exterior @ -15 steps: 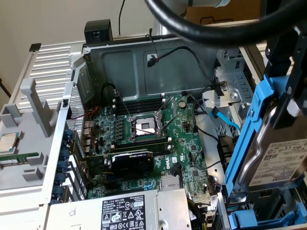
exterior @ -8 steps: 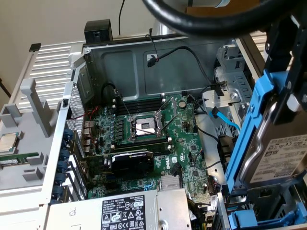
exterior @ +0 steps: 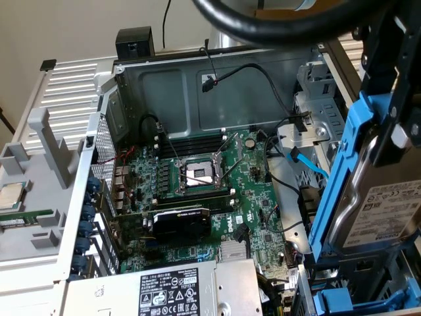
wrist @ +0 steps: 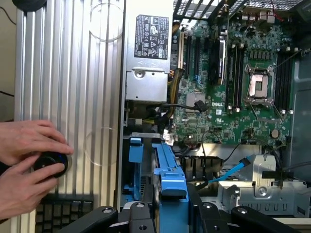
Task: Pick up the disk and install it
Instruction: 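Insert the disk into the insertion slot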
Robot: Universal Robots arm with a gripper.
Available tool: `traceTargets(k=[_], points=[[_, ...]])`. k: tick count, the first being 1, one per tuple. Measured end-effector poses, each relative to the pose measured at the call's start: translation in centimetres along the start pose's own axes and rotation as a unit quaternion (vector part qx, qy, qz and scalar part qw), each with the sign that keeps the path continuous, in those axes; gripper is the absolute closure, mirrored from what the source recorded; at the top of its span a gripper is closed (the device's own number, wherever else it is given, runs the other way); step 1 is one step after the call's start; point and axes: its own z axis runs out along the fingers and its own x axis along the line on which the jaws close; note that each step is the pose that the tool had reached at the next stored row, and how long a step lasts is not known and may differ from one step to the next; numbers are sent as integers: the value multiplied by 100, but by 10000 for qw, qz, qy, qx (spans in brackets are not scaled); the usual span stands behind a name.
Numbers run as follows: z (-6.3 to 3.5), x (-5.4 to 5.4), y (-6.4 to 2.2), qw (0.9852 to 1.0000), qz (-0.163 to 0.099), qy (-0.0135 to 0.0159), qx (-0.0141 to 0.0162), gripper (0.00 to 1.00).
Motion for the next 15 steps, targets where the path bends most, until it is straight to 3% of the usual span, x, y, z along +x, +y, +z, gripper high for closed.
traceTargets(k=[9, 11, 12, 14, 15], points=[[0, -2, 9, 10000, -6, 20, 30, 64], [0, -1, 10, 10000, -17, 29, 50, 64], [0, -1, 10, 10000, -28, 35, 85, 64], [1, -1, 15, 9998, -57, 43, 210, 64], [0, -2, 24, 9997, -64, 53, 250, 64]])
